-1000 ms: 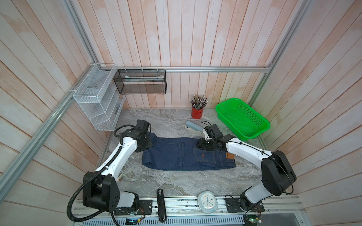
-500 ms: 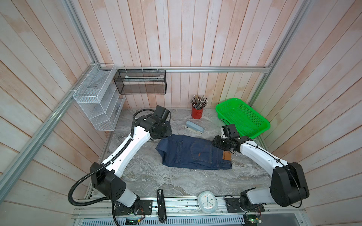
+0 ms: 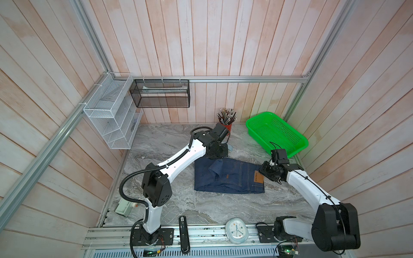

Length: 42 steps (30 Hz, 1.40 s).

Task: Fold and stack the trousers
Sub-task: Fold the trousers at the center of the table.

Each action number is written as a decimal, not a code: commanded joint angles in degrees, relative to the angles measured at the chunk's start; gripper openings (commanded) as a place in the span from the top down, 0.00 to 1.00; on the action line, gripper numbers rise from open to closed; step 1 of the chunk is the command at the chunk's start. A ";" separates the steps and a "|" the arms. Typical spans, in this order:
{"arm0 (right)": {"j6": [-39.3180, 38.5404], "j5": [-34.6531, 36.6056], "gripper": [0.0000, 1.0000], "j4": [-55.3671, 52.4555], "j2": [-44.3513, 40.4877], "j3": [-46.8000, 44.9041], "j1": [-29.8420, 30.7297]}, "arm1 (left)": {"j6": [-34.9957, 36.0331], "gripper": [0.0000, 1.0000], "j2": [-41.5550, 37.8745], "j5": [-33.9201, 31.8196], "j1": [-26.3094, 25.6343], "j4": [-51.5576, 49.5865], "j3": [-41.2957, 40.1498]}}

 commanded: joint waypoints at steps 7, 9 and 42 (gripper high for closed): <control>0.39 -0.43 0.53 -0.59 -1.14 -4.99 -5.51 | -2.02 1.00 9.31 4.80 -5.75 -0.10 15.63; 0.14 -2.25 0.54 0.62 -0.63 -5.94 -6.82 | -1.97 1.00 11.77 5.59 -6.65 -1.17 19.05; -1.73 -9.74 0.83 4.57 1.96 -7.92 -9.46 | -7.86 0.87 30.64 16.73 -12.49 6.89 30.26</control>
